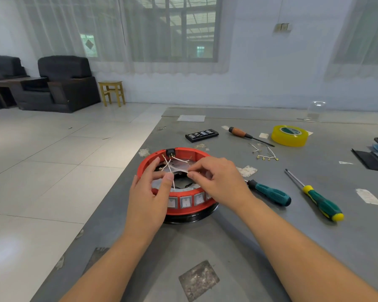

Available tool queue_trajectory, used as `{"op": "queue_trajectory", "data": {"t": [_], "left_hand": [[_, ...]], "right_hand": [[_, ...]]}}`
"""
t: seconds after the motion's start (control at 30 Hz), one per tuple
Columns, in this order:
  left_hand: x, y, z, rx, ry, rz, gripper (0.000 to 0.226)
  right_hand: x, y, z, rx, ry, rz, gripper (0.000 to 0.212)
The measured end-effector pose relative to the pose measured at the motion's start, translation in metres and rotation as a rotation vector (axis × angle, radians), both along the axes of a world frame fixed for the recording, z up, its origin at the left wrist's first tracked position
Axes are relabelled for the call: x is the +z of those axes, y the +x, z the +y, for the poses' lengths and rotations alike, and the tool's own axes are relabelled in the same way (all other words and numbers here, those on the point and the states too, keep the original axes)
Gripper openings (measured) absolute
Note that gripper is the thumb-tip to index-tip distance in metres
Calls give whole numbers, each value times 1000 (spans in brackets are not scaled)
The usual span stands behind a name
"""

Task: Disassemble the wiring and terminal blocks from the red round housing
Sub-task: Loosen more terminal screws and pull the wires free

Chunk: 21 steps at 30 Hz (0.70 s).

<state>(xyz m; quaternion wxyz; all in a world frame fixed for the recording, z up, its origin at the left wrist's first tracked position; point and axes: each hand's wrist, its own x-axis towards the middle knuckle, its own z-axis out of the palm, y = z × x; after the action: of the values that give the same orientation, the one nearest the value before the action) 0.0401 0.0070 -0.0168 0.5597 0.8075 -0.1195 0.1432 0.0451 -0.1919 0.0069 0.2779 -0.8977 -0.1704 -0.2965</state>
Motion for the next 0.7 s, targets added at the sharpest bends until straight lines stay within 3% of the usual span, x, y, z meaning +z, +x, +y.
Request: {"op": "queue_trajectory", "data": {"t": [0.17, 0.3, 0.4, 0.5, 0.7], "left_hand": [[12, -3, -19, -54, 693, -382, 42], [14, 3, -48, -81, 999, -394, 48], [10, 8, -63, -1, 1057, -438, 48], [-2, 10, -67, 116, 963, -556, 35], [-16, 17, -68, 170, 857, -629, 30]], "right_hand": [[9, 11, -46, -237, 431, 40, 5], [3, 29, -87, -480, 398, 169, 9], [1, 48, -111, -603, 263, 341, 9], [3, 74, -131, -674, 131, 485, 9], [3, 130, -155, -879, -17, 519, 13]]}}
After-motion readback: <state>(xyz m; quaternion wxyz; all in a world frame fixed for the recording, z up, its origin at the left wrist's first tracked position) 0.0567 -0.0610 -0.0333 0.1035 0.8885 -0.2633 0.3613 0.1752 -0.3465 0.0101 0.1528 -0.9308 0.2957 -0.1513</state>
